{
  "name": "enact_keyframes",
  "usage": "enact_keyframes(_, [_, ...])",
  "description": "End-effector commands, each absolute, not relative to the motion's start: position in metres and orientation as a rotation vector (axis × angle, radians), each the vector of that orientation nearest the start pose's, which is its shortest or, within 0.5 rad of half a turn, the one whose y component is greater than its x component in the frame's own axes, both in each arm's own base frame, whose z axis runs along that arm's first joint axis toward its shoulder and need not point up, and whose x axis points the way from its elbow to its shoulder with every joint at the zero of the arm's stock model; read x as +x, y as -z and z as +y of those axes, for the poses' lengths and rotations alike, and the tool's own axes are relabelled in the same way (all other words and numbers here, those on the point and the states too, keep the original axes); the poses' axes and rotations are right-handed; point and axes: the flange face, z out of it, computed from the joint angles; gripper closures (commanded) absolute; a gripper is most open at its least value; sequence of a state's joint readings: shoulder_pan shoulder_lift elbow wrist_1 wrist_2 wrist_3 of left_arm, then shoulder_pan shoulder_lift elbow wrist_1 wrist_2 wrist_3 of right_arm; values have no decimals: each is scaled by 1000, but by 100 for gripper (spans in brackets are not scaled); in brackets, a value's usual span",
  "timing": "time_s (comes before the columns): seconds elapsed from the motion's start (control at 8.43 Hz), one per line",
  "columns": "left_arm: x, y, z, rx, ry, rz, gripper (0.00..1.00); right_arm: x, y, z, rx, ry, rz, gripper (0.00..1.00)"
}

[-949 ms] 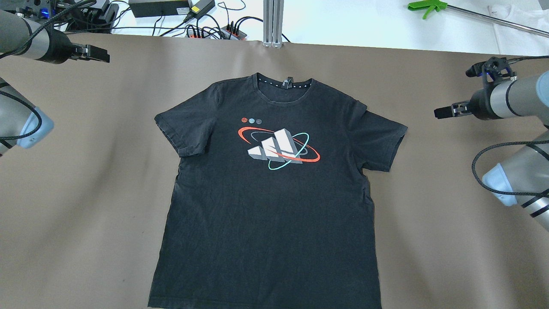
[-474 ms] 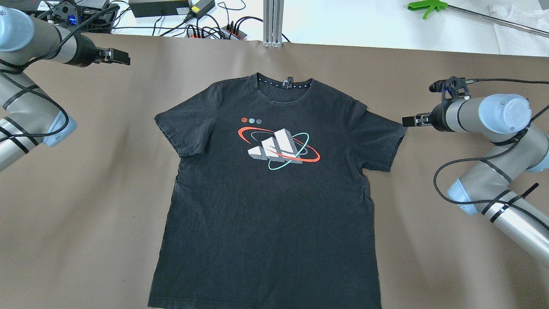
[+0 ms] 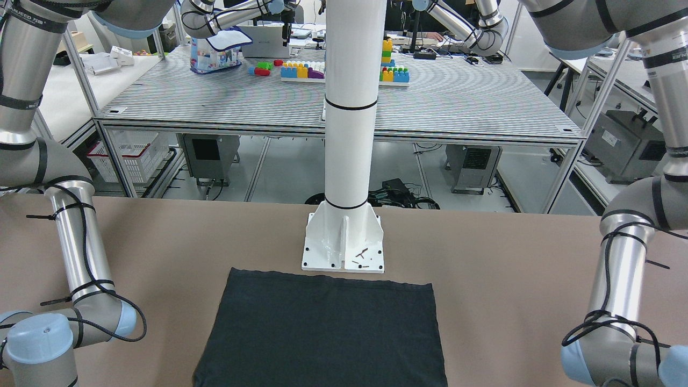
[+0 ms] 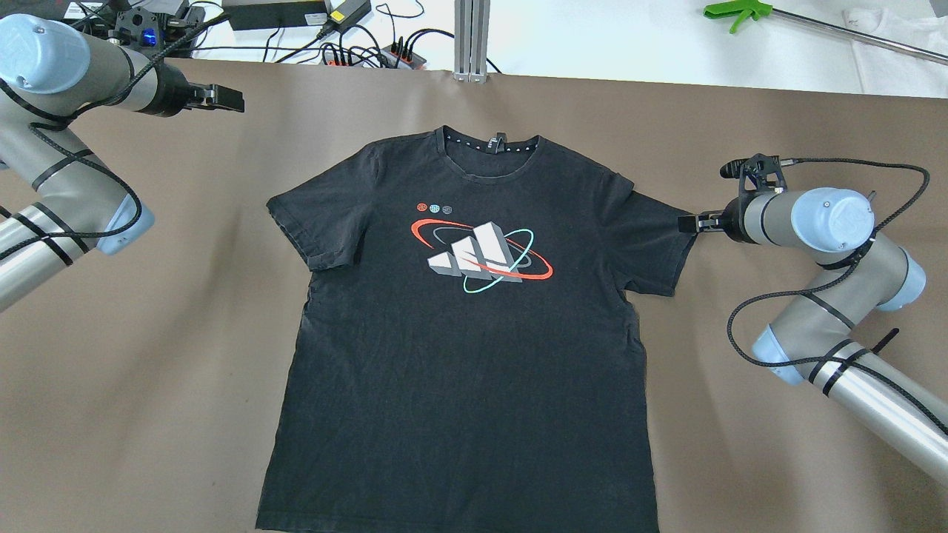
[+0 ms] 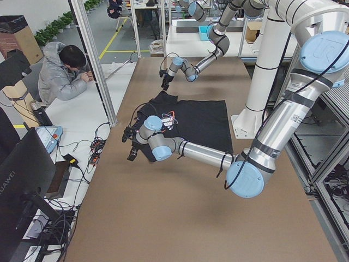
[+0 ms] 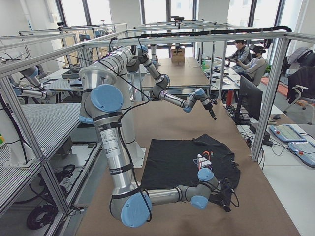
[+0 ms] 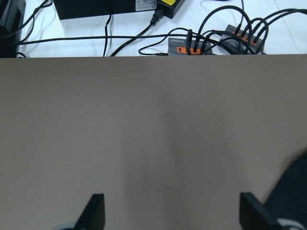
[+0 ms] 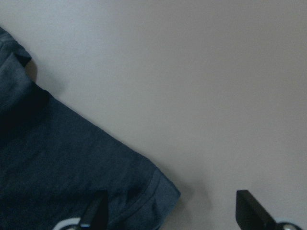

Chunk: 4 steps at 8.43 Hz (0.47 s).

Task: Fold clothes
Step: 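Move the right gripper to the sleeve nearest it while the left arm approaches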

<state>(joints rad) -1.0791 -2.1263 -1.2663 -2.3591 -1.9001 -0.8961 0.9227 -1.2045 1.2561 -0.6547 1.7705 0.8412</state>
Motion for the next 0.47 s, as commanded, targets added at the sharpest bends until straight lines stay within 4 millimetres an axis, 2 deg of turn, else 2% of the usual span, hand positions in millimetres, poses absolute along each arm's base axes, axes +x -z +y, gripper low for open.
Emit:
enact_keyframes(0.0, [263, -381, -697, 605, 190, 896, 0, -335, -521, -608, 587, -94, -782, 6])
enact_keyframes(0.12, [263, -381, -697, 607, 189, 895, 0, -337, -521, -607, 584, -92, -784, 8])
enact_keyframes(0.24, [263, -381, -697, 606, 188, 896, 0, -338, -522, -606, 581, -95, -785, 28])
enact_keyframes(0.36, [263, -381, -697, 606, 188, 896, 0, -339, -522, -606, 577, -100, -788, 62])
